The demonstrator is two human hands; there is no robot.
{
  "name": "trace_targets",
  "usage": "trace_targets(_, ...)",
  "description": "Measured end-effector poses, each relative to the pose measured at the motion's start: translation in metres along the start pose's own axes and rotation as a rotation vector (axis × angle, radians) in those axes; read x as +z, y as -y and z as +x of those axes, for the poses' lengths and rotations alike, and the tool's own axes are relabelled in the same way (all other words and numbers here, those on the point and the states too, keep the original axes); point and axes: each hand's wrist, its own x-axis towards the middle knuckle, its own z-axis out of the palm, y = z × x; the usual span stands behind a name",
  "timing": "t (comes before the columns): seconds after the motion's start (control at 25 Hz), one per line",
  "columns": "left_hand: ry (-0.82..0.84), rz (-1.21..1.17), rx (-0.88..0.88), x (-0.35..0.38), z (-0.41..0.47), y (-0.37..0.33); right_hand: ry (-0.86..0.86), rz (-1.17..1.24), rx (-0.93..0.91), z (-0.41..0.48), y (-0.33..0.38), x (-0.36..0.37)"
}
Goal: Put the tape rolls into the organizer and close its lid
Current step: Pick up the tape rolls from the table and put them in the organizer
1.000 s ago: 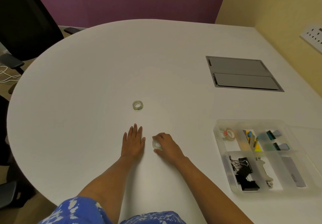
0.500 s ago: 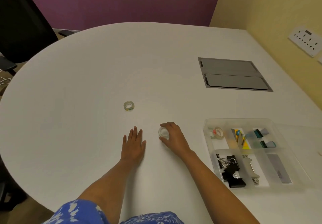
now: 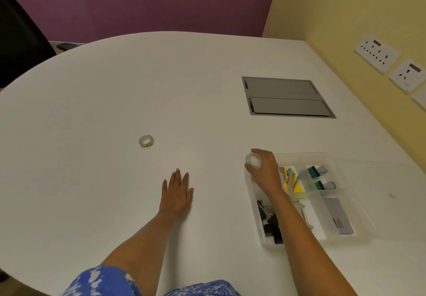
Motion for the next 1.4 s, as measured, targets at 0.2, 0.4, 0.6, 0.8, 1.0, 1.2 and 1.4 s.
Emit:
trace_targets(0.2, -0.013, 0.000, -0.068, 0.006, 0.000, -0.019, 0.141, -0.219, 0.045, -0.004, -0.039, -0.016)
trace_targets(0.4, -0.028, -0.010, -0.099, 0.009, -0.001, -0.027, 0.269, -0.296, -0.053, -0.007, -0.048, -0.009)
trace_targets(0.6, -0.039, -0.007, -0.113, 0.011, -0.001, -0.028, 0.299, -0.287, -0.100, -0.004, -0.052, -0.009)
trace_targets(0.8, -0.044, -0.034, -0.091, 0.011, 0.001, -0.022, 0.167, -0.209, -0.093, 0.001, -0.044, -0.006)
trace_targets(1.0, -0.068, -0.046, -0.061, 0.008, -0.002, -0.004, 0.090, -0.144, -0.186, 0.006, -0.010, 0.016)
trace_targets(1.2, -0.071, -0.038, -0.080, -0.006, -0.001, 0.036, 0.165, -0.181, -0.244, 0.013, 0.035, 0.064)
trace_targets(1.4, -0.078, -0.032, -0.090, -0.025, 0.008, 0.085, 0.280, -0.228, -0.271, 0.014, 0.074, 0.125)
